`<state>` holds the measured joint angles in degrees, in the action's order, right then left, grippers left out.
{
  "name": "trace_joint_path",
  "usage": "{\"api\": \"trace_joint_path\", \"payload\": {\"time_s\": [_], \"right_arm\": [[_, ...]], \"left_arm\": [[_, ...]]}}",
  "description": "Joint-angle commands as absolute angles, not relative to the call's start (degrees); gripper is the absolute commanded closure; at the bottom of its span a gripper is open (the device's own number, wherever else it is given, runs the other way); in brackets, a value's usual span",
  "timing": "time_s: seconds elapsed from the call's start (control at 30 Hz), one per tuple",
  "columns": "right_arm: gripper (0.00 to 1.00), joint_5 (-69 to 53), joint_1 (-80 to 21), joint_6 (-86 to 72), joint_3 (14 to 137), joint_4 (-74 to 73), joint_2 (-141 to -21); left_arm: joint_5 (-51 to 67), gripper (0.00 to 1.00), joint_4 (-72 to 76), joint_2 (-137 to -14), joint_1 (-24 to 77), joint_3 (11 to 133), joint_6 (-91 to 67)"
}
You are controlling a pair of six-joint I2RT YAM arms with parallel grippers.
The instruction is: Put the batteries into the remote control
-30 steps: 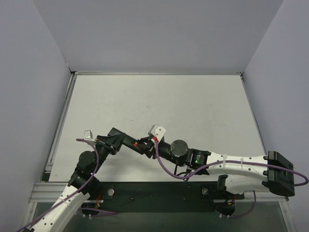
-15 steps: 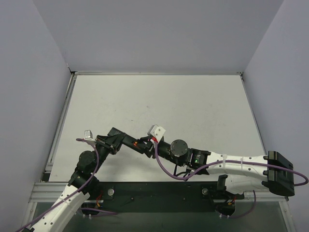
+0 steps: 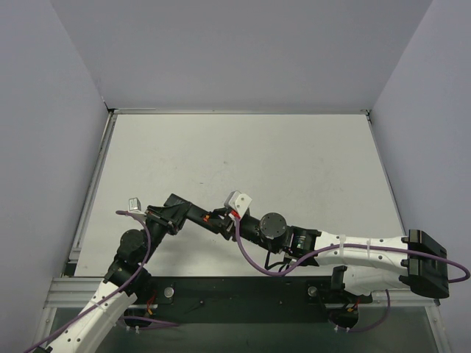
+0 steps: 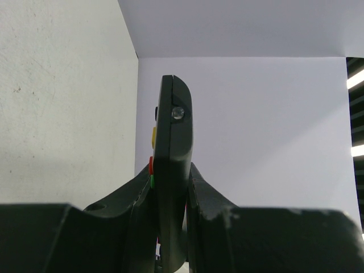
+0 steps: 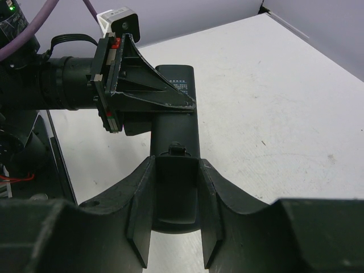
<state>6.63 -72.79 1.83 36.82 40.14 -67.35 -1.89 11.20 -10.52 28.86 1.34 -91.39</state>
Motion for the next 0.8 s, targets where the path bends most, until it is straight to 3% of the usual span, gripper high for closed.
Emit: {"api": "trace_joint_path", "payload": {"time_s": [0.0, 0.77], "right_arm": [[1.0, 7.38, -72.6, 2.55, 38.32, 43.24, -67.59], [1.0, 6.86, -72.07, 2.11, 38.58, 43.43, -67.59]], "left_arm": [[-0.18, 1.0, 19.6, -9.93, 28.83, -1.76, -94.57], [-0.44, 1.0, 19.51, -9.23, 28.92, -1.93, -95.1]]}}
